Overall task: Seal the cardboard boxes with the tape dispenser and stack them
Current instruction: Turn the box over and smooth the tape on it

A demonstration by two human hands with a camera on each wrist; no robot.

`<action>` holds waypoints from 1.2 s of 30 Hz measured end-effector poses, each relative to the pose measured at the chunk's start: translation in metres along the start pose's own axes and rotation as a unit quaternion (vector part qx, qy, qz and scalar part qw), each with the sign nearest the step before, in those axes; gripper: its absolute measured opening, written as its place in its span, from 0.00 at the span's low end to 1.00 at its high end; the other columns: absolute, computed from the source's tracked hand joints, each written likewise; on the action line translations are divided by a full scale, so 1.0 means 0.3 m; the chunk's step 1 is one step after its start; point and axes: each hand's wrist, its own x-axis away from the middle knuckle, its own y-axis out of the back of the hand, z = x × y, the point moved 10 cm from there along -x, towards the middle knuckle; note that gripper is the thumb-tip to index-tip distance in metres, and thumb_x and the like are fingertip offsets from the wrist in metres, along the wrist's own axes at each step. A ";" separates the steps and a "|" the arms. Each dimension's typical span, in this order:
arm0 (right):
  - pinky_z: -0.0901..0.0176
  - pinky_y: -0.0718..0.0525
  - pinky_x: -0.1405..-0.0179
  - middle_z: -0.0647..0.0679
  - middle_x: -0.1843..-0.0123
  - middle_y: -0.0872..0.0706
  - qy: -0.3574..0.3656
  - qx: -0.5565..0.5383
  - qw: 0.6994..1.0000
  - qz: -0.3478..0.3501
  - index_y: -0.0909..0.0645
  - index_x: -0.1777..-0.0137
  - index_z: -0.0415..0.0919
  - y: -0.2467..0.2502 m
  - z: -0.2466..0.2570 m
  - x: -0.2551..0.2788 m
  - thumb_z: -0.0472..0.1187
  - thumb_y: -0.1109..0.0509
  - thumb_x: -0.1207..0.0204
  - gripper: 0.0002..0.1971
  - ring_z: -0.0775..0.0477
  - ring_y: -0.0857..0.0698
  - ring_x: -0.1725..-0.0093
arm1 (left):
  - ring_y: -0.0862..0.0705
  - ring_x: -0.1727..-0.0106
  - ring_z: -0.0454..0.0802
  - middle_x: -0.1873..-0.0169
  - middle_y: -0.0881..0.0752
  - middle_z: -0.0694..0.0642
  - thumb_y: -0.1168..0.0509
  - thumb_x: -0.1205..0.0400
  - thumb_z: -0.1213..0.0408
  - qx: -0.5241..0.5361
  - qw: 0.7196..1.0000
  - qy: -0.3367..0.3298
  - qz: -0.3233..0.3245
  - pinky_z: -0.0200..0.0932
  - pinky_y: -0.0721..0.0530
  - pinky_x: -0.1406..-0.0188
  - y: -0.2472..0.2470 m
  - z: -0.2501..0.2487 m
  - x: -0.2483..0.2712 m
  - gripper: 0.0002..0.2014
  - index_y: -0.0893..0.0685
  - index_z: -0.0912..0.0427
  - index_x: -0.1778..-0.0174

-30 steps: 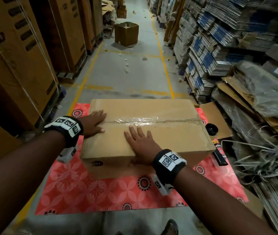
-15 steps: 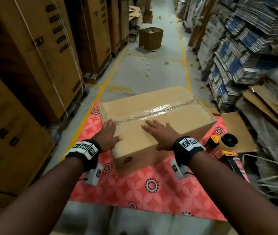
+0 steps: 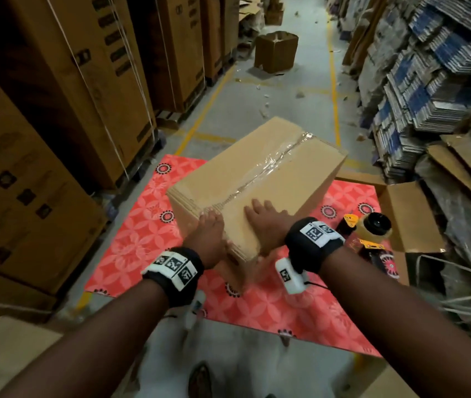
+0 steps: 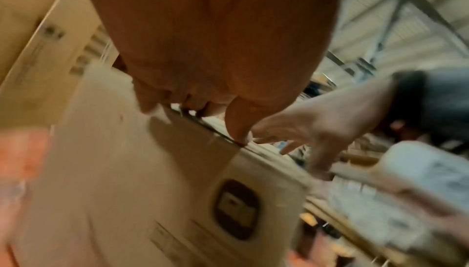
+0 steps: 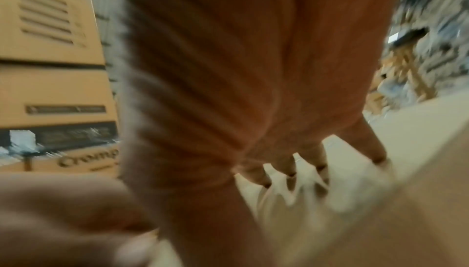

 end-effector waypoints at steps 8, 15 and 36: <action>0.13 0.57 0.24 0.42 0.11 0.64 0.002 -0.083 0.992 -0.098 0.57 0.12 0.44 -0.064 0.114 0.037 0.71 0.34 0.26 0.54 0.31 0.62 0.13 | 0.50 0.15 0.64 0.14 0.53 0.58 0.29 0.23 0.46 -0.115 0.992 -0.041 0.045 0.66 0.42 0.21 0.077 0.128 -0.064 0.48 0.50 0.56 0.14; 0.17 0.51 0.23 0.45 0.10 0.62 0.046 -0.025 0.996 -0.066 0.55 0.12 0.46 -0.081 -0.040 0.115 0.61 0.29 0.24 0.50 0.38 0.58 0.12 | 0.41 0.17 0.58 0.16 0.40 0.55 0.40 0.15 0.49 -0.201 0.978 -0.049 -0.025 0.68 0.46 0.21 0.040 -0.048 -0.006 0.32 0.41 0.53 0.17; 0.61 0.48 0.18 0.49 0.12 0.40 0.044 -0.266 0.945 -0.185 0.29 0.18 0.49 -0.160 -0.451 0.323 0.25 0.22 0.33 0.43 0.47 0.47 0.12 | 0.49 0.15 0.54 0.15 0.47 0.49 0.45 0.14 0.49 -0.072 0.995 0.011 -0.061 0.80 0.42 0.29 -0.087 -0.301 0.062 0.30 0.45 0.49 0.16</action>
